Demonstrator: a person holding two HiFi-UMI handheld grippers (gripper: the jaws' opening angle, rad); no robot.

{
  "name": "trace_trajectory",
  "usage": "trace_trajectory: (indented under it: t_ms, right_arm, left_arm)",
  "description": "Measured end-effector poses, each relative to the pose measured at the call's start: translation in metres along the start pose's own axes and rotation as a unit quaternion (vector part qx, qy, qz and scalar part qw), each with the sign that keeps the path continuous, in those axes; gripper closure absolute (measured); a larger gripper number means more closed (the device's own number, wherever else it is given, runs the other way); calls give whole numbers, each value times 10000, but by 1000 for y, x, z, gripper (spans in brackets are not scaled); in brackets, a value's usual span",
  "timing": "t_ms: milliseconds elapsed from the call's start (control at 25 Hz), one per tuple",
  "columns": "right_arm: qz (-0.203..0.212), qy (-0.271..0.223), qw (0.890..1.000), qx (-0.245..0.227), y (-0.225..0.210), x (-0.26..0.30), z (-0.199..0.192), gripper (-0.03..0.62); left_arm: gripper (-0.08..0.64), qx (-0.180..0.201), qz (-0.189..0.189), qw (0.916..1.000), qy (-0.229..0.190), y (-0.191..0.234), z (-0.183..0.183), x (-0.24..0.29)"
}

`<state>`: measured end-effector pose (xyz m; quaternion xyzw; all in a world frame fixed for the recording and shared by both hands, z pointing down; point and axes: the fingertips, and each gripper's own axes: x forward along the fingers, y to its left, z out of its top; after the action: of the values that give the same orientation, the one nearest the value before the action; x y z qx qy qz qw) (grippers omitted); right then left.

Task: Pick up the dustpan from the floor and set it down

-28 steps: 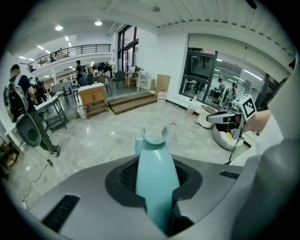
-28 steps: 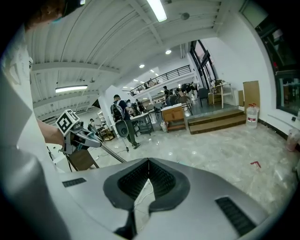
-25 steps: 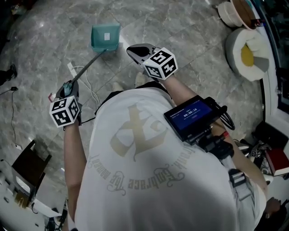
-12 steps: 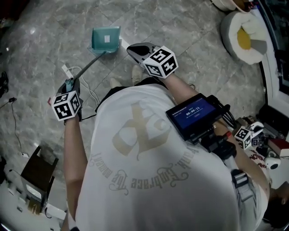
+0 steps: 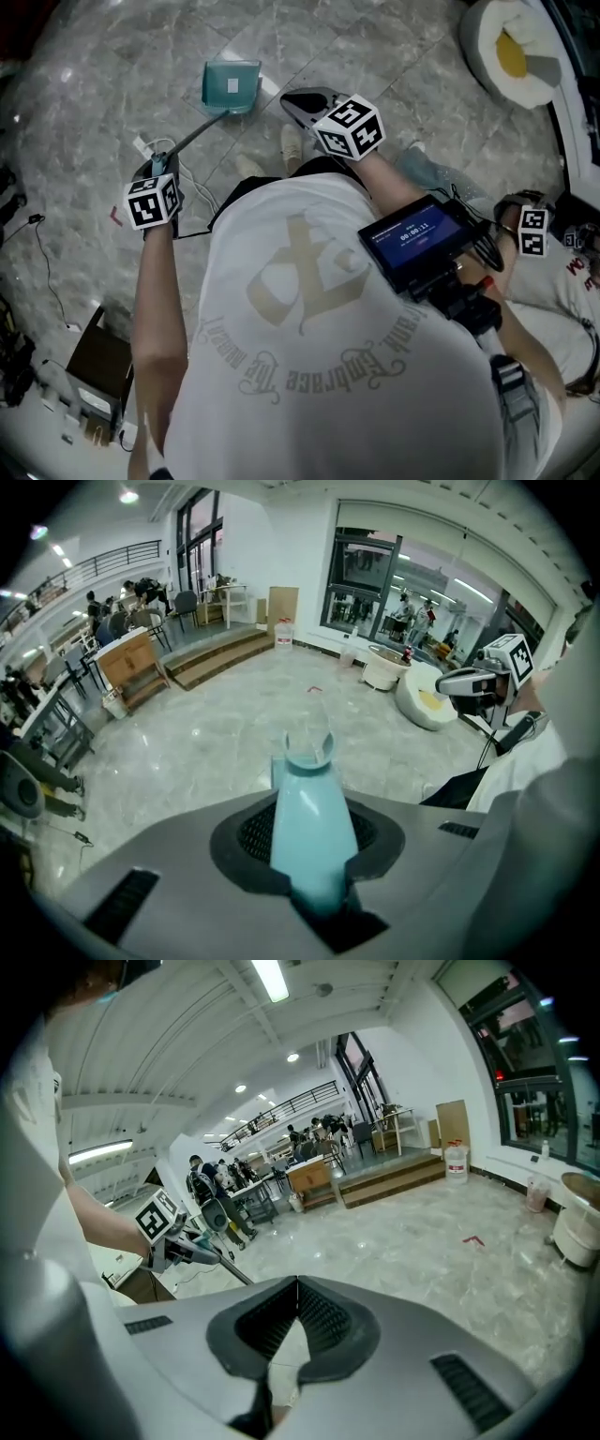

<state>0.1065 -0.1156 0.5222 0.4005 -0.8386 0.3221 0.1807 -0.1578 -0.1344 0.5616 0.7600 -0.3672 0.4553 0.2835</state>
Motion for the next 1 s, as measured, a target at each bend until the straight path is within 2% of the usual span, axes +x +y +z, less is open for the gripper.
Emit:
trace_trajectory:
  t_ms: [200,440,680,800,1000]
  right_arm:
    - [-120,23,9997,204,-5,-6,-12,575]
    - [-213,125,9989,388,-7,-9,-26,575]
    - [-247,259,9983,453,-9,-11,-38,575]
    - [-248,306,9984,415,-3,-12,-44,575]
    - [-270,381,9982,371,8,-14,-54,575]
  left_arm:
    - [466,209,-53,9994,288,-2,-1,22]
    - [466,-223,-42,9982,555,5,-17,45]
    - [466,-436,63,9962,745,7,-38,61]
    - [466,-514,173,9957,745,9,-53,62]
    - [466,-906,359,9927,709,24,-82,63]
